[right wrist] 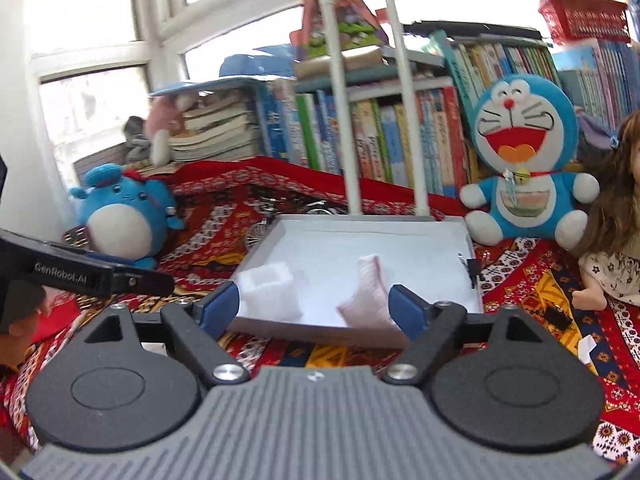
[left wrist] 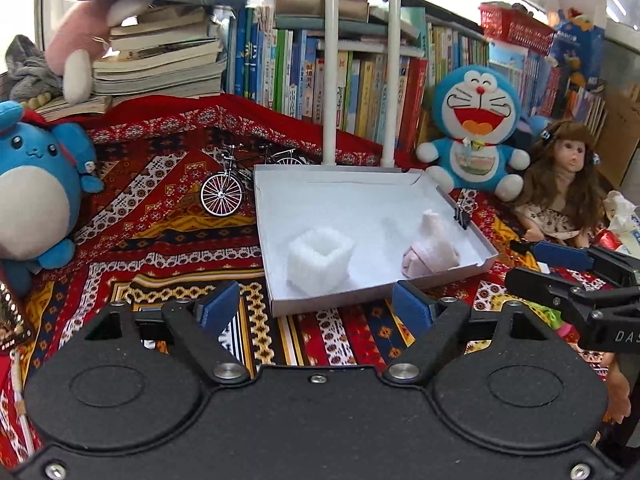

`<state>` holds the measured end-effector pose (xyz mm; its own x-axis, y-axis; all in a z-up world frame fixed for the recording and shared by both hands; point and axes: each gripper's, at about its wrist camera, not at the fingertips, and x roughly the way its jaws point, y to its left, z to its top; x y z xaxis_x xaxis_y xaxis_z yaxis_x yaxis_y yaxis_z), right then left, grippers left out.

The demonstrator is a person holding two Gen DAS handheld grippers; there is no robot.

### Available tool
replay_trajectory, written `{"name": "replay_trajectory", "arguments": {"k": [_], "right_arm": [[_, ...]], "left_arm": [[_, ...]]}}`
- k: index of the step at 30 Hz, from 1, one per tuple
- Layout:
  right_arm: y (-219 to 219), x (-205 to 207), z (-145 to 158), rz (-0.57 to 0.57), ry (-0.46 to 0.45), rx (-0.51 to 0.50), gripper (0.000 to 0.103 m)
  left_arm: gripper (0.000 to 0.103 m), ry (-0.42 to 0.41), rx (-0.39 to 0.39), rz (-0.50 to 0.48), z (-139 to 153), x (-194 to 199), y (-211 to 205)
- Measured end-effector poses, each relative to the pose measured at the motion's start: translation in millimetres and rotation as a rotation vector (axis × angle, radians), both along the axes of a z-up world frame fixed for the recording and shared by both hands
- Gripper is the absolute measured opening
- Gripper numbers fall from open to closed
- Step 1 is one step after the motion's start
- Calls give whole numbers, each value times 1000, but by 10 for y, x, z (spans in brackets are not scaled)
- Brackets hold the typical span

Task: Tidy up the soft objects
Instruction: 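Move the left gripper to the green floral cloth while the right gripper reaches the blue pouch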

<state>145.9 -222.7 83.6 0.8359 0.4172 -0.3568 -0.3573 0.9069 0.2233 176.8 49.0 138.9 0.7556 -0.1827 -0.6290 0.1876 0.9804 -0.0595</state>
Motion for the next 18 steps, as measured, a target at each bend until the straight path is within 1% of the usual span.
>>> {"name": "replay_trajectory", "arguments": {"k": [3,7,11,14,18], "right_arm": [[26,-144,-10,24,-19,8,92],[70,-322,-18,43,-58,-15,96],[114,-470,-22,61,-90,-35,102],[131,-556,-42,59,-108,-51,103],[146,-629,-89,47,-112,-69,103]], "left_arm": [[84,-26,-12,-10,-1,-185,26],[85,-61,-9,-3,-29,-437,47],[85,-65,-49,5,-82,-606,117],[85,-70,-81,19,-132,-718,205],[86,-87,-77,53,-213,-840,293]]}}
